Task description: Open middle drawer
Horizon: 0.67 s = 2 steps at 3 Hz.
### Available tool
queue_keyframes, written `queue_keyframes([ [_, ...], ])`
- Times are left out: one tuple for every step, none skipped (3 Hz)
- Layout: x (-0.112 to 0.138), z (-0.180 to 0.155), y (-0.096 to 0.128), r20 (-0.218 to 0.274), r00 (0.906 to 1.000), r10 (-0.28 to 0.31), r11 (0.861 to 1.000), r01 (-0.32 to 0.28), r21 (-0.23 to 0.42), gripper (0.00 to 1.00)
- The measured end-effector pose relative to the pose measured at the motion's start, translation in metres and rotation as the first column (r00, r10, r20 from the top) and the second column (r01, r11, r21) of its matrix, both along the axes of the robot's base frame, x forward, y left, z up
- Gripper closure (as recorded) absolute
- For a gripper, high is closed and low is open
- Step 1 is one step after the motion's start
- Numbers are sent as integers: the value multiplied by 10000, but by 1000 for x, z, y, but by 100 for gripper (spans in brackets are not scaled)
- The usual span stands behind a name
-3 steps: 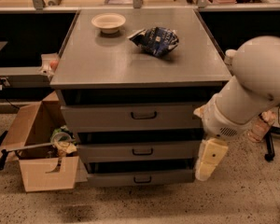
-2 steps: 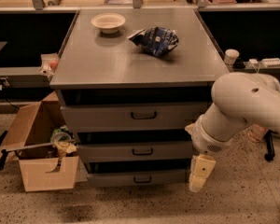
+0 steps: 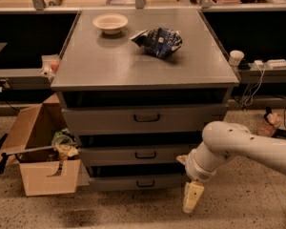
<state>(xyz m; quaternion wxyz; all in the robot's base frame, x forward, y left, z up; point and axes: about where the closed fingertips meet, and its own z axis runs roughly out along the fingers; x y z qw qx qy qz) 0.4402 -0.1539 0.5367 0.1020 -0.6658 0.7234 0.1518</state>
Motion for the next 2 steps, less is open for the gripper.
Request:
queue_keyframes([
  [25, -61, 4, -282, 9995, -133, 9962, 157, 856, 0],
  [25, -61, 4, -277, 9995, -131, 9962, 155, 854, 0],
])
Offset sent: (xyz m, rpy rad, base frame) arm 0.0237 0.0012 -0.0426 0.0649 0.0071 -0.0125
